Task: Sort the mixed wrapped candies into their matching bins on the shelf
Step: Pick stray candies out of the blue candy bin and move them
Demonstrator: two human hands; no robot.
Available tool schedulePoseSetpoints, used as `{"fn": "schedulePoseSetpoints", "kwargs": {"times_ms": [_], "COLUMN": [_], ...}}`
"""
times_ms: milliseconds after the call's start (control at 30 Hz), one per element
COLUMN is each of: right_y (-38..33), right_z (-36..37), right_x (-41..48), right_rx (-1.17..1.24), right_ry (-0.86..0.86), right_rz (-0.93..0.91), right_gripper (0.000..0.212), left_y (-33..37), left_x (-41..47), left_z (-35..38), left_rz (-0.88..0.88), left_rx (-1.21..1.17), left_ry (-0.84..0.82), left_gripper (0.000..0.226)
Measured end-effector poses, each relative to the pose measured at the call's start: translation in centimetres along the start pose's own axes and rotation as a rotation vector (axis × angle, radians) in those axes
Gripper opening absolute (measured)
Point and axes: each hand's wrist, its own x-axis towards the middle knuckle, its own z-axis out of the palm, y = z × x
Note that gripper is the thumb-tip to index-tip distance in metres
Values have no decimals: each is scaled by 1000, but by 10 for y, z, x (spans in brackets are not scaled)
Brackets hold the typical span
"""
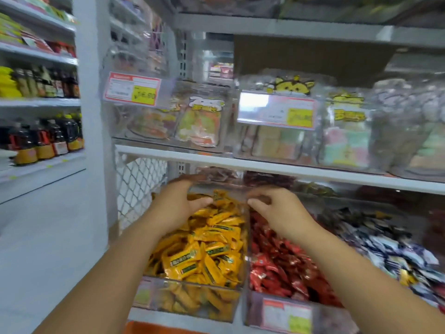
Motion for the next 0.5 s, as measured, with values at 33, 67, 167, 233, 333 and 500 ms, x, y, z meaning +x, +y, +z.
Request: {"fn": "schedulePoseSetpoints", "kwargs": {"times_ms": [33,67,167,233,333,500], "right_y": [6,12,36,57,92,146], "right_z": [-13,-26,-67,-95,-134,-164], "right_x": [-12,-23,-57,-78,-110,-153], "right_rx": [3,5,29,3,-36,-127], "right_ry": [2,8,62,111,114,-32], "right_rz": [20,48,114,171,282,455], "right_gripper": [19,17,13,15,16,13], "left_y": [12,24,61,84,114,163], "left_x": [-3,-7,-13,-17,-20,-32], "left_z": [3,8,25,41,70,129], "left_rz": [7,12,39,117,244,409], "left_rx": [-6,-5,22,9,-2,-48], "left_ry": [-5,-20,-87,-117,-161,-220], "left_gripper": [58,60,65,59,51,48]}}
